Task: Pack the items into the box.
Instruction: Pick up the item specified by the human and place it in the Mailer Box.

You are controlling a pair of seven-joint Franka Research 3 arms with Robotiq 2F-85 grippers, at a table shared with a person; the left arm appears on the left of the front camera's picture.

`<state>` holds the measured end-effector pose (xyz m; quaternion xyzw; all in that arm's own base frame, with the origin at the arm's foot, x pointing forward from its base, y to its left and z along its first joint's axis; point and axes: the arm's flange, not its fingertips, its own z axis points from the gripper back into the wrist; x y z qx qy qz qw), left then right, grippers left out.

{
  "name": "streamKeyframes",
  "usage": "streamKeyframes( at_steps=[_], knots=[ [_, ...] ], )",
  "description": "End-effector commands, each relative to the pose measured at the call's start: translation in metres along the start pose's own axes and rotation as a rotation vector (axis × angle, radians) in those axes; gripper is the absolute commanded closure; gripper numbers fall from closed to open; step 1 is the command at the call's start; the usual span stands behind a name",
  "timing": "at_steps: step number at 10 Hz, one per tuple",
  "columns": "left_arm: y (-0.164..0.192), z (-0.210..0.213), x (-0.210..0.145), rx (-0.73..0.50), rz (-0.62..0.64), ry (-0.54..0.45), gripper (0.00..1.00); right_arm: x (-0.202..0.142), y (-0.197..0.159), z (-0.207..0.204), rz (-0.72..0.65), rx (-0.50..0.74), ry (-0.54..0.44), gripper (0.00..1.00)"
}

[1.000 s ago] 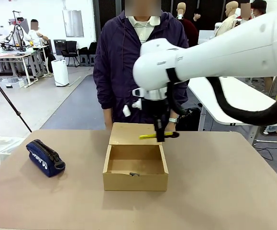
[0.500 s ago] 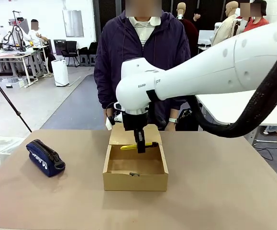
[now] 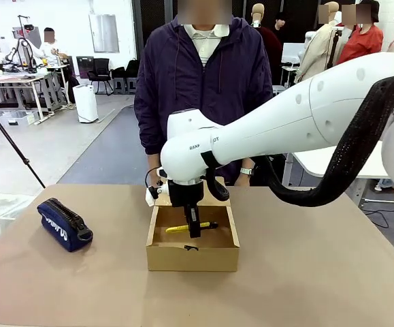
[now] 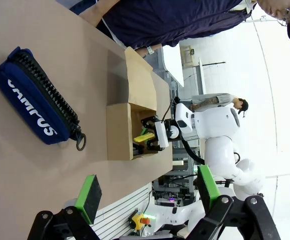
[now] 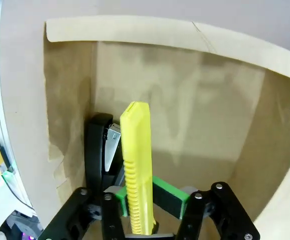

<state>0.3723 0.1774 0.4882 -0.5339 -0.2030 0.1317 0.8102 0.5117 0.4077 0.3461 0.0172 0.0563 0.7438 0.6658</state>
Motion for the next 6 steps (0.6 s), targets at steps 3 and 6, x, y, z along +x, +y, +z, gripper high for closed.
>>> streamKeyframes(
  at_steps=[3,6],
  knots=[
    [0.000,0.002,-0.001,-0.002,-0.015,0.011,0.00,-0.015,0.005,0.006,-0.026,-0.044,-0.002,0.00],
    [0.000,0.002,-0.001,-0.002,-0.015,0.011,0.00,-0.025,0.005,0.010,-0.063,-0.048,-0.010,0.00]
  ],
)
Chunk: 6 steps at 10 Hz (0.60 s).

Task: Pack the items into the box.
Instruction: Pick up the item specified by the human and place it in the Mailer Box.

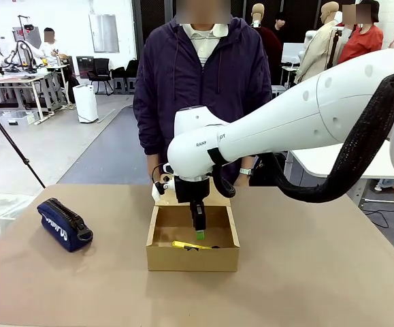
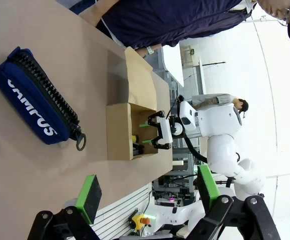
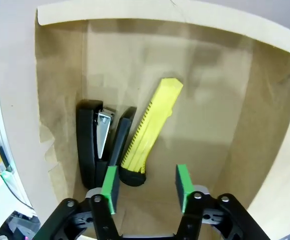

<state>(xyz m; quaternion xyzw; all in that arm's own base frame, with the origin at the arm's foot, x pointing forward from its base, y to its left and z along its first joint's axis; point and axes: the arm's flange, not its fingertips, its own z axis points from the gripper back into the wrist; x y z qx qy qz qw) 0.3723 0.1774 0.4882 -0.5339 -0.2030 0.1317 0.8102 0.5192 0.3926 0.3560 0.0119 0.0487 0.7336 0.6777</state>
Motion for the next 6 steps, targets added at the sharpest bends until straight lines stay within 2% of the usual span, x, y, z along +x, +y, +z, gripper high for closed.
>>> streamKeyframes(
  at_steps=[1,4,6],
  knots=[
    [0.000,0.002,-0.001,-0.002,-0.015,0.011,0.00,-0.010,0.009,0.002,-0.034,-0.032,-0.012,0.00],
    [0.000,0.002,-0.001,-0.002,-0.015,0.011,0.00,-0.014,0.011,0.007,-0.075,-0.070,-0.005,0.00],
    [0.000,0.002,-0.001,-0.002,-0.015,0.011,0.00,-0.027,0.018,0.026,-0.109,-0.063,-0.025,0.00]
  ],
)
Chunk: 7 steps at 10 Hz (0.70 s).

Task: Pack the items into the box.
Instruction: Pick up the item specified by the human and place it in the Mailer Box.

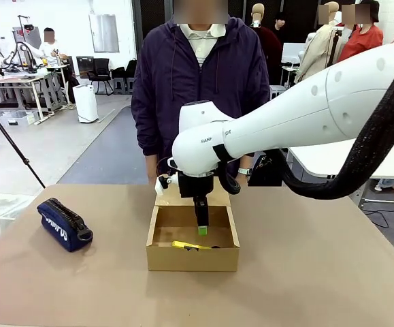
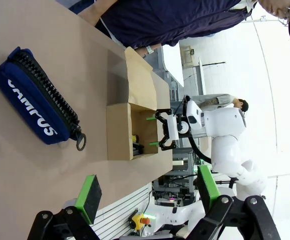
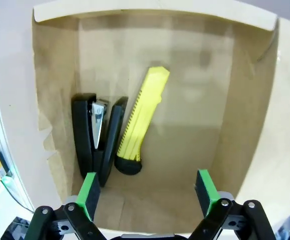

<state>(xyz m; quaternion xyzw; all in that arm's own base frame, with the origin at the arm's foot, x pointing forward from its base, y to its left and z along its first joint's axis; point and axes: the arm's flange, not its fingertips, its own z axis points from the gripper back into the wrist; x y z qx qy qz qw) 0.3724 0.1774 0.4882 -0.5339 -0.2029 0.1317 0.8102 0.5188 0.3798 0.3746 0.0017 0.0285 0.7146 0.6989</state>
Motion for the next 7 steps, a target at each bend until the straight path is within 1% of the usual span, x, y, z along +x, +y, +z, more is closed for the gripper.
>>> streamKeyframes(
  at_steps=[1,2,3,4,5,6,7],
  knots=[
    [0.000,0.003,-0.001,-0.002,-0.015,0.011,0.00,-0.030,0.017,0.028,-0.073,0.069,-0.050,0.00],
    [0.000,0.003,-0.001,-0.002,-0.015,0.011,0.00,-0.055,0.021,0.056,-0.122,0.153,-0.088,0.00],
    [0.000,0.003,-0.001,-0.002,-0.015,0.011,0.00,-0.089,0.029,0.085,-0.154,0.206,-0.105,0.00],
    [0.000,0.003,-0.001,-0.002,-0.015,0.011,0.00,-0.131,0.041,0.118,-0.296,0.343,-0.207,0.00],
    [0.000,0.003,-0.001,-0.002,-0.015,0.011,0.00,-0.175,0.053,0.138,-0.548,0.383,-0.252,0.00],
    [0.000,0.003,-0.001,-0.002,-0.015,0.011,0.00,-0.226,0.072,0.146,-0.716,0.462,-0.374,0.00],
    [0.000,0.003,-0.001,-0.002,-0.015,0.011,0.00,-0.268,0.091,0.144,-0.766,0.526,-0.496,0.00]
  ],
)
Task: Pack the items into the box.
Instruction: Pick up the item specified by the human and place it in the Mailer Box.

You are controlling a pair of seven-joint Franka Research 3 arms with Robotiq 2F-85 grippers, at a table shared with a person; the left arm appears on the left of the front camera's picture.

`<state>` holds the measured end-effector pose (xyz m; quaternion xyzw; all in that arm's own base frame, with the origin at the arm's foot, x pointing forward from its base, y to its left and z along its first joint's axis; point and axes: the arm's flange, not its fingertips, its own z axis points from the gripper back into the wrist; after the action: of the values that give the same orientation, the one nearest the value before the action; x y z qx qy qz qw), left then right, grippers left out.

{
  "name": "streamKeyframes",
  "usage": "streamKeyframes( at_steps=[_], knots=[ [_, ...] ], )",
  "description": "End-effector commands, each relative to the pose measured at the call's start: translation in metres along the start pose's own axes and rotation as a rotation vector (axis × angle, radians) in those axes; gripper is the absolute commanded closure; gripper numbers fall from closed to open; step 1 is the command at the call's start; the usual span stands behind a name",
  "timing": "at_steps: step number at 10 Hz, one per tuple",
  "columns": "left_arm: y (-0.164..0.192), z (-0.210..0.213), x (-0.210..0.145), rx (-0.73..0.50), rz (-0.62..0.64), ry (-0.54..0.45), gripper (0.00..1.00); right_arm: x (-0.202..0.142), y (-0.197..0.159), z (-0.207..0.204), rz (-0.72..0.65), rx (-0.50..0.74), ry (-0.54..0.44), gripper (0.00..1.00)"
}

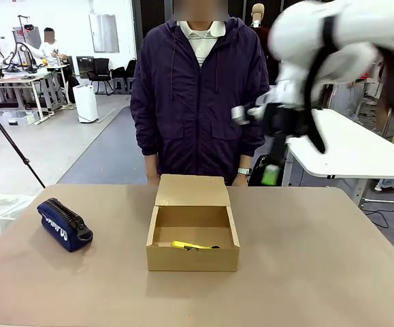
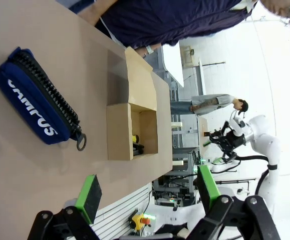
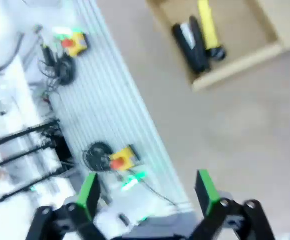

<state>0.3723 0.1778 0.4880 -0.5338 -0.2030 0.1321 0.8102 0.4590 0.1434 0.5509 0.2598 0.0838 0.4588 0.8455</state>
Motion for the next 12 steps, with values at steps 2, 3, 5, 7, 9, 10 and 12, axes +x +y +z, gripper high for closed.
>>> streamKeyframes(
  at_steps=[2,3,5,7,9,10,12],
  knots=[
    [-0.001,0.002,-0.001,-0.002,-0.016,0.012,0.00,-0.130,-0.035,-0.018,-0.298,0.326,-0.491,0.00],
    [-0.001,0.002,-0.001,-0.002,-0.016,0.012,0.00,-0.176,-0.039,-0.032,-0.347,0.404,-0.689,0.00],
    [-0.001,0.002,-0.001,-0.002,-0.016,0.012,0.00,-0.228,-0.025,-0.057,-0.424,0.366,-0.975,0.00],
    [-0.001,0.002,-0.001,-0.002,-0.016,0.012,0.00,-0.239,-0.019,-0.054,-0.470,0.276,-1.102,0.00],
    [-0.001,0.002,-0.001,-0.002,-0.016,0.012,0.00,-0.248,-0.045,-0.056,-0.438,0.445,-0.773,0.00],
    [-0.001,0.002,-0.001,-0.002,-0.016,0.012,0.00,-0.248,-0.045,-0.056,-0.438,0.445,-0.773,0.00],
    [-0.001,0.002,-0.001,-0.002,-0.016,0.012,0.00,-0.248,-0.045,-0.056,-0.438,0.445,-0.773,0.00]
  ],
)
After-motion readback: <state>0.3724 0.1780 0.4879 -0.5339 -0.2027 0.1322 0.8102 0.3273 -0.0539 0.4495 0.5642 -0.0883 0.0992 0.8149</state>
